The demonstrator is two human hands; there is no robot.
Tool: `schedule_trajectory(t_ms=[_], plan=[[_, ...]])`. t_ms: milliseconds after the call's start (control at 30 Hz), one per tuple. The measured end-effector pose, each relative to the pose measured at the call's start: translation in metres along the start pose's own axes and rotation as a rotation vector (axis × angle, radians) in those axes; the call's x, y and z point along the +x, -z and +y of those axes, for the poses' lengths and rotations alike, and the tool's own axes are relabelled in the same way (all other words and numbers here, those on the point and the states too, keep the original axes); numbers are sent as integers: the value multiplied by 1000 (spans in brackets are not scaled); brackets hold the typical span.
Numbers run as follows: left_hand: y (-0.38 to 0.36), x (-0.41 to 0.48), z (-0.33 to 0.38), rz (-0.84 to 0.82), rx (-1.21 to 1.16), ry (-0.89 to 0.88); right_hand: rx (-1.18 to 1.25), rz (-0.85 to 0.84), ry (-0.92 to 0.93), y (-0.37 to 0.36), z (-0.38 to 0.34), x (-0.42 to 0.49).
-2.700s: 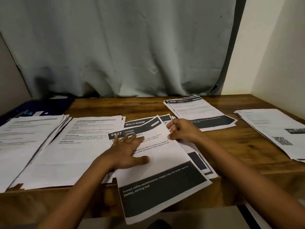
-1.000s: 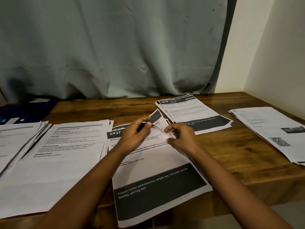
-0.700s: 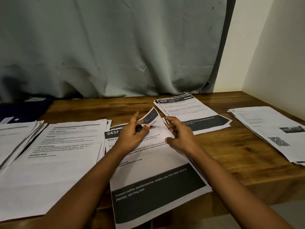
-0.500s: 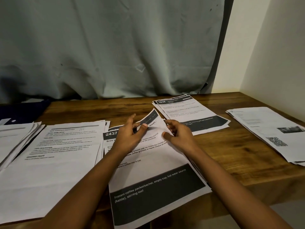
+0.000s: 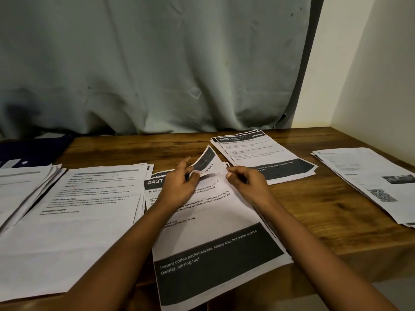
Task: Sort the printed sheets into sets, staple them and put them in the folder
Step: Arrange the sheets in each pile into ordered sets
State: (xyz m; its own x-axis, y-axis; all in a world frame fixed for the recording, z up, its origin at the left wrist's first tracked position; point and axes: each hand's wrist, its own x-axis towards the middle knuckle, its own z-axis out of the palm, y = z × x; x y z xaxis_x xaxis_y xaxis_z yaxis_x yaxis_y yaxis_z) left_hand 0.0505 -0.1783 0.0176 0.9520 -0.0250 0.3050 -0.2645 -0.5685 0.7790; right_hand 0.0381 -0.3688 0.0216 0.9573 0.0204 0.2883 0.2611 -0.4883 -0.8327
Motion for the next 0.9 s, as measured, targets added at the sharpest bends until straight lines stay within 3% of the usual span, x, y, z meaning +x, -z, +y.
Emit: schedule_trajectory(t_ms=[467,600,667,767,900], plan=[[0,1,-2,64,-90,-10,-107,-139,80,2,1,-5],[-2,6,-10,50,-17,25,2,-2,4,6,3,-2],[-3,7,-11,49,26,17,-132,78,0,8,8,1],[-3,8,-11,46,34,15,-390,23,-6,4,20,6],[-3,8,-11,46,29,19,-449,-39,-80,4,20,7]])
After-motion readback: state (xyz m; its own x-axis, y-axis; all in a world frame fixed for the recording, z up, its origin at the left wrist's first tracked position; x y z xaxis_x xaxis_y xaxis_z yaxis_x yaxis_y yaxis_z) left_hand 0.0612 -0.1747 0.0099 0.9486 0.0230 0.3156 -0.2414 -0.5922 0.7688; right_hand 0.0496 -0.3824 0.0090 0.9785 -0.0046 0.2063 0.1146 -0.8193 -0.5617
